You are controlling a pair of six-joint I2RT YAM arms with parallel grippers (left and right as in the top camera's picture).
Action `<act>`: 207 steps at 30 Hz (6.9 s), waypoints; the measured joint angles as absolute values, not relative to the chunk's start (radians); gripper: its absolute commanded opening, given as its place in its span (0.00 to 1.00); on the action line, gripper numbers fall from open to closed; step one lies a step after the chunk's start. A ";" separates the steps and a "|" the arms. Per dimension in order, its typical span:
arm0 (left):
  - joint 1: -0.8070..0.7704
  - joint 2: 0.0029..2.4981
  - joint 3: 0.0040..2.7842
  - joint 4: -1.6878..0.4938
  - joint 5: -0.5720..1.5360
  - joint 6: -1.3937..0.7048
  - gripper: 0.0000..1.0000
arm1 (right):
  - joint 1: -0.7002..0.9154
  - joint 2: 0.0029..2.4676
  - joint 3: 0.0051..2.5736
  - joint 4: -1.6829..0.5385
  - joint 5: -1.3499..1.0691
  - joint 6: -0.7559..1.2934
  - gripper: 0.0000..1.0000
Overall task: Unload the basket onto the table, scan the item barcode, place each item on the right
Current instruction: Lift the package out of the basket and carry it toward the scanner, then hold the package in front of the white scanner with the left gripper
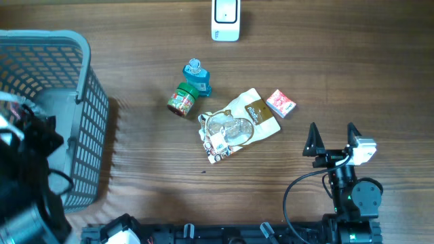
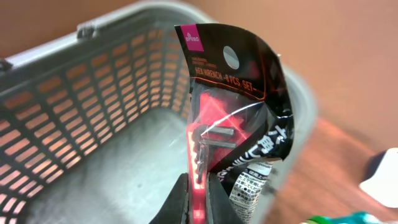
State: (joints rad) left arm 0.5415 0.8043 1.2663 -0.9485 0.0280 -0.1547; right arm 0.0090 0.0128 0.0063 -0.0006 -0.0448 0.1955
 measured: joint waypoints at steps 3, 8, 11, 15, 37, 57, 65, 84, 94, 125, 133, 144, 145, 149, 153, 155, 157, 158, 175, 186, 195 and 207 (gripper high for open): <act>0.542 0.743 1.266 -0.950 0.154 -0.157 0.04 | 0.009 0.013 0.006 -0.001 -0.045 0.196 1.00; 0.542 0.748 1.266 -0.935 0.506 -0.160 0.04 | 0.009 0.013 0.006 -0.001 -0.045 0.196 1.00; 0.542 0.783 1.266 -0.910 0.699 -0.160 0.04 | 0.009 0.013 0.006 -0.001 -0.045 0.196 1.00; 0.542 0.855 1.266 -0.890 0.928 -0.149 0.04 | 0.009 0.013 0.006 -0.001 -0.045 0.196 1.00; 0.020 1.126 1.256 0.047 1.555 0.015 0.04 | 0.009 0.013 0.006 -0.001 -0.045 0.196 1.00; -0.044 1.230 1.256 0.058 1.558 -0.250 0.04 | 0.009 0.013 0.006 -0.001 -0.045 0.196 1.00; -0.052 1.230 1.256 -0.002 1.238 -0.284 0.04 | 0.009 0.013 0.006 -0.001 -0.045 0.196 1.00; -0.300 1.533 1.291 0.113 0.420 -0.295 0.04 | 0.009 0.013 0.006 -0.001 -0.045 0.196 1.00; -0.343 1.760 1.541 0.090 0.193 -0.263 0.04 | 0.009 0.013 0.006 -0.001 -0.045 0.196 1.00; -0.343 2.198 2.012 -0.217 -0.110 0.290 0.04 | 0.009 0.013 0.006 -0.001 -0.045 0.196 1.00; -0.354 2.277 2.023 -0.251 -0.141 0.420 0.04 | 0.009 0.013 0.006 -0.001 -0.045 0.196 1.00; -0.418 2.350 2.023 -0.253 -0.161 0.532 0.04 | 0.009 0.013 0.006 -0.001 -0.045 0.196 1.00; -0.421 2.350 2.023 -0.255 -0.162 0.540 0.04 | 0.009 0.013 0.006 -0.001 -0.045 0.196 1.00; -0.420 2.350 2.023 -0.292 -0.175 0.568 0.04 | 0.009 0.013 0.006 -0.001 -0.045 0.196 1.00; -0.418 2.350 2.023 -0.316 -0.194 0.595 0.04 | 0.009 0.013 0.006 -0.001 -0.045 0.196 1.00; -0.418 2.350 2.023 -0.313 -0.199 0.610 0.04 | 0.009 0.013 0.006 -0.001 -0.045 0.196 1.00; -0.418 2.350 2.023 -0.314 -0.205 0.623 0.04 | 0.009 0.013 0.006 -0.001 -0.045 0.196 1.00; -0.418 2.350 2.023 -0.314 -0.206 0.627 0.04 | 0.009 0.013 0.006 -0.001 -0.045 0.196 1.00; -0.417 2.352 2.023 -0.314 -0.213 0.662 0.04 | 0.009 0.013 0.006 -0.001 -0.045 0.196 1.00; -0.416 2.399 2.023 -0.308 -0.213 0.662 0.04 | 0.009 0.013 0.006 -0.001 -0.045 0.196 1.00; -0.416 2.401 2.023 -0.291 -0.213 0.669 0.04 | 0.009 0.013 0.006 -0.001 -0.045 0.196 1.00; -0.416 2.390 2.025 -0.258 -0.265 0.669 0.04 | 0.009 0.013 0.006 0.000 -0.045 0.227 1.00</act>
State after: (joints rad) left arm -0.4160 2.3901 2.0247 -0.2581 -0.2649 0.6689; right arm 0.0090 0.0128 0.0063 0.0002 -0.0448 0.2268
